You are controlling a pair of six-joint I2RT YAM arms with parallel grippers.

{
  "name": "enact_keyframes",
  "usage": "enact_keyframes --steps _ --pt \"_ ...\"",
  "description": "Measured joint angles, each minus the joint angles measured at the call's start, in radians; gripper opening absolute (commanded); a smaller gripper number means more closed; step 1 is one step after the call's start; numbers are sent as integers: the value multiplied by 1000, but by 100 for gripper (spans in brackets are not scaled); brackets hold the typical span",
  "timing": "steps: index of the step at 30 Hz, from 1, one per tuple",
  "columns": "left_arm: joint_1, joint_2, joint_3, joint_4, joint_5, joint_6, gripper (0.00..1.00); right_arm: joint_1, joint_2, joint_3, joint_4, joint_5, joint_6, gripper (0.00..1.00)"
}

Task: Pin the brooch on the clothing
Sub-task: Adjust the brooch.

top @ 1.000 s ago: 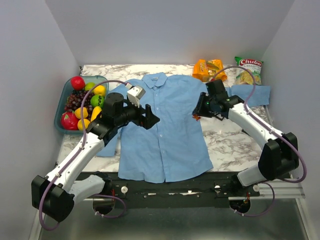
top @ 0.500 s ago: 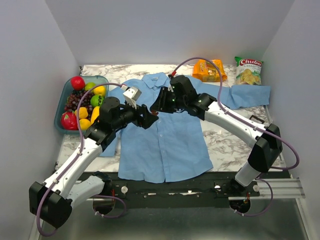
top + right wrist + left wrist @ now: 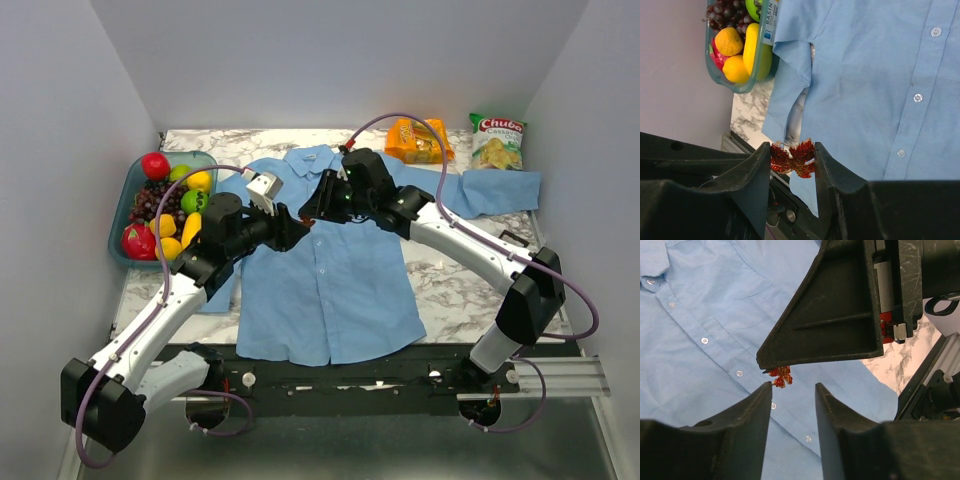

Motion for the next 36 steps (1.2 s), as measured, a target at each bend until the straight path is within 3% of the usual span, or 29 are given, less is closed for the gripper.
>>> enact_keyframes --steps 4,14,15,32,33,36 --pt "0 0 0 1 -12 0 24 2 0 0 6 -2 0 31" --pt "1 2 0 -5 -39 -1 7 6 -2 0 6 0 -2 31" --pt "1 3 0 -6 -39 -1 0 6 -2 0 6 1 -3 31" --pt "0 3 -2 -9 -39 18 1 14 -2 -2 8 26 -4 33" --pt "0 4 -3 -8 -39 18 16 14 -2 -4 9 26 -4 33" --pt "0 6 -5 -6 -37 9 28 14 -2 -9 15 26 -3 33"
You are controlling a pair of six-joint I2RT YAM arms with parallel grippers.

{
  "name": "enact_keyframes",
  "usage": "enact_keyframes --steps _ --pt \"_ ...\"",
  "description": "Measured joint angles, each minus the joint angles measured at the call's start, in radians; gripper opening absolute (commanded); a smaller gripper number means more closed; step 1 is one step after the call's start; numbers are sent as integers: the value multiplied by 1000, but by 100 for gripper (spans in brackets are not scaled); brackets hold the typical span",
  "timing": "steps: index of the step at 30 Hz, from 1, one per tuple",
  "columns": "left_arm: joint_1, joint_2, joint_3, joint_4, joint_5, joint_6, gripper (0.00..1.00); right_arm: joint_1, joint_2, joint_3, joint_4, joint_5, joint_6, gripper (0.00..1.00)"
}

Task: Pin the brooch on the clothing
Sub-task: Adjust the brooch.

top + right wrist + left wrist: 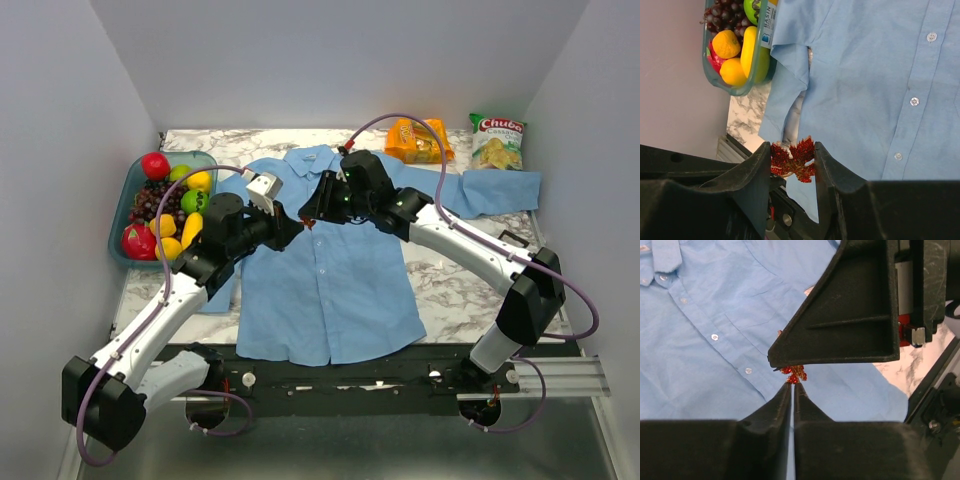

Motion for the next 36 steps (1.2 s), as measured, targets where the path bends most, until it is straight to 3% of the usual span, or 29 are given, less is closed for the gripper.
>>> enact_keyframes --steps 10,18,20,23,24,27,30,36 --pt "0 36 0 16 21 -31 27 18 -5 -8 23 -1 0 33" --pt "10 35 -5 20 21 -55 1 18 -14 -8 25 -1 -4 33" --pt "10 34 -6 22 21 -56 0 18 -14 -8 25 -1 -6 33" --pt "11 34 -6 24 21 -54 0 18 -15 -8 27 -1 -8 42" --pt "11 32 -8 26 21 -54 0 18 -15 -9 27 -1 -8 53" --pt "11 27 -16 29 21 -44 0 21 -21 -20 36 -1 -5 68" --pt "11 19 -22 30 11 -25 0 30 -37 -37 37 2 0 74" --pt "4 2 -21 16 -56 34 0 34 -113 -91 49 23 28 73"
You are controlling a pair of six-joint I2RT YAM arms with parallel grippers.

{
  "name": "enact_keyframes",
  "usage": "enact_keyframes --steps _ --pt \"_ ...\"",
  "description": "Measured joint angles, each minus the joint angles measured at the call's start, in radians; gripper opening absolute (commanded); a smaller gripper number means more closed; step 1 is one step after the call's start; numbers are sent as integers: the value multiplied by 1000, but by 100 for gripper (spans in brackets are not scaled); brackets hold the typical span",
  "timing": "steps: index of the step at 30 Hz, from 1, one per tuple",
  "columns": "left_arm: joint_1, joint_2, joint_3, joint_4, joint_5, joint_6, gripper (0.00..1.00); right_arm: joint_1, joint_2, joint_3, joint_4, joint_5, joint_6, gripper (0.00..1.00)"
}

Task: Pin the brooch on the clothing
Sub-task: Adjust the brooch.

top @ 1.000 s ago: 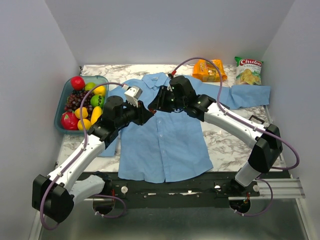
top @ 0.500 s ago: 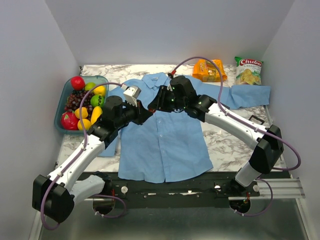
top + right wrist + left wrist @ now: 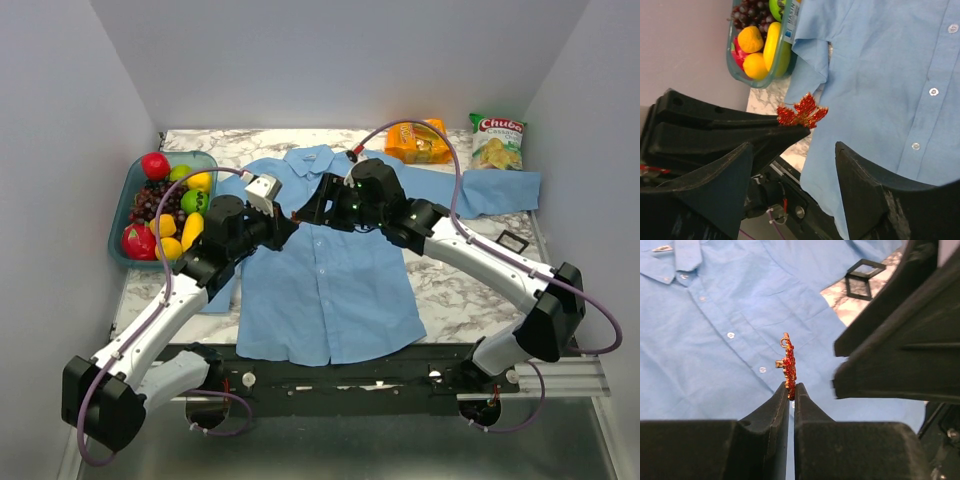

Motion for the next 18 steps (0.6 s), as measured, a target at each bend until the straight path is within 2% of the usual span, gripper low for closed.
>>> enact_keyframes --steps 9,18 --pt "-141 -4 18 -89 -216 135 0 2 -20 -56 60 -16 80 71" --pt "-205 -5 19 -119 -350 190 0 2 -3 -65 115 -27 135 64"
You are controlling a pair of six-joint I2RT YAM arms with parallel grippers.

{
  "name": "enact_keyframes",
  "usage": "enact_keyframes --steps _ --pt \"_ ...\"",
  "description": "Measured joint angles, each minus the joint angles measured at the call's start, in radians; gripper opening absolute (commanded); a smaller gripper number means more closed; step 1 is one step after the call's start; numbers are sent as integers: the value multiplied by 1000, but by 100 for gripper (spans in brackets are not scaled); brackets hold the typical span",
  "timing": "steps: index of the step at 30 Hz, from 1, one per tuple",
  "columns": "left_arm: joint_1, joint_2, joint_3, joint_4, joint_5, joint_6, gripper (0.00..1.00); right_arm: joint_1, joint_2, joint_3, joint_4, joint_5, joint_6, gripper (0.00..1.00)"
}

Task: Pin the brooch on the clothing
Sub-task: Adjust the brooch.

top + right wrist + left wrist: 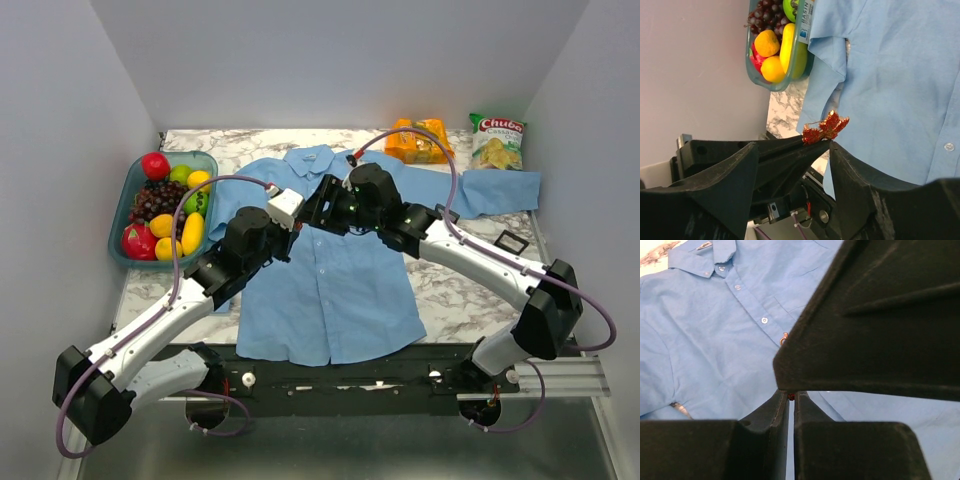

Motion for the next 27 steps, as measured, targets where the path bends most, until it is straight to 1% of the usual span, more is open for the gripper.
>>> enact_keyframes --steps 5,16,23,24,26,27 --pt "-15 0 0 -8 -34 8 0 0 40 -5 19 -10 26 61" --pt "-24 0 0 -19 -51 10 0 0 92 -5 54 -35 70 49" --pt "-39 2 0 -31 -92 9 0 0 119 -5 69 -44 87 44" --pt "-43 3 0 -31 -97 9 0 0 122 -5 70 -45 90 42" --pt "-49 6 0 -37 -112 9 4 0 129 -5 71 -47 93 39" --pt "-52 6 0 -39 -117 9 6 0 132 -5 73 -49 95 36"
